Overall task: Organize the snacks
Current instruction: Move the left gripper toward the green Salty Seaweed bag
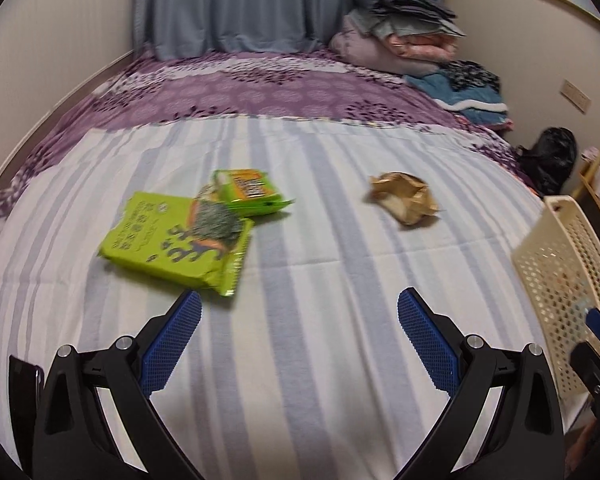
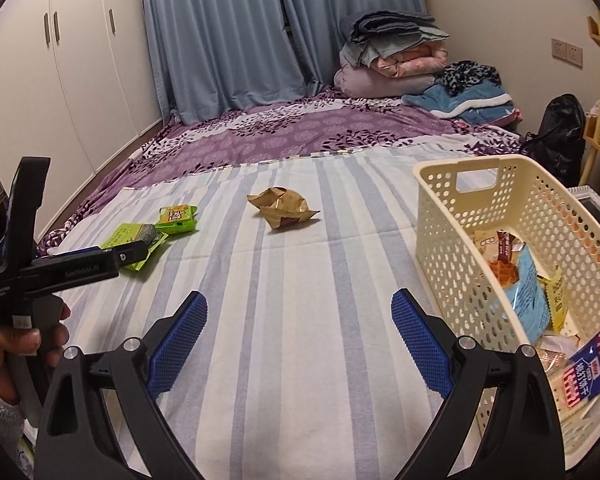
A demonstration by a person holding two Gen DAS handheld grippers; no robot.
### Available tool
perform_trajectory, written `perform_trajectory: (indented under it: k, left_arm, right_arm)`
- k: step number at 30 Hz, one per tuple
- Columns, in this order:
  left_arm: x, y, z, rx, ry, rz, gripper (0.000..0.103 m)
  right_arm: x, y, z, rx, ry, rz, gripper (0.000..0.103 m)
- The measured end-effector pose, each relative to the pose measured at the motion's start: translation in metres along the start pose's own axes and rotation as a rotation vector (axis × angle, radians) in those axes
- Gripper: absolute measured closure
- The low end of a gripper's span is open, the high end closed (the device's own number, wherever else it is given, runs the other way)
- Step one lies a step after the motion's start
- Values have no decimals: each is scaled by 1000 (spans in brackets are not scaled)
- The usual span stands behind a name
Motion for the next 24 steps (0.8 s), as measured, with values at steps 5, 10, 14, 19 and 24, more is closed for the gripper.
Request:
perform_trajectory:
  k: [5,10,14,19,24]
  left_arm:
    - [36,-1,-19,29,-53,83,3]
    - [53,1,-34,54,-89,119,3]
    - [62,2,-46,67,-115,131,3]
    - [70,1,-59,83,-147,140,3]
    - [81,-1,-66,93,-167,160,3]
  right_arm:
    - [1,3,-7,19,-5,-3,10]
    - [3,6,-13,37,-13,-1,10]
    - [7,7,-19,49,-18,6,10]
    - [9,9,-24,63,-22,8,10]
    - [11,10,-28,74,-29,9,10]
Point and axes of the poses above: each gripper's, at about its wrist camera, not at the fingertips, and z roughly against the way its jaws point, x to its left, y to its underside, the point moved 7 cm from there along -z, roughly the way its jaws point, and after that the axes turned 9 degrees about x, right-handed, at the moved point
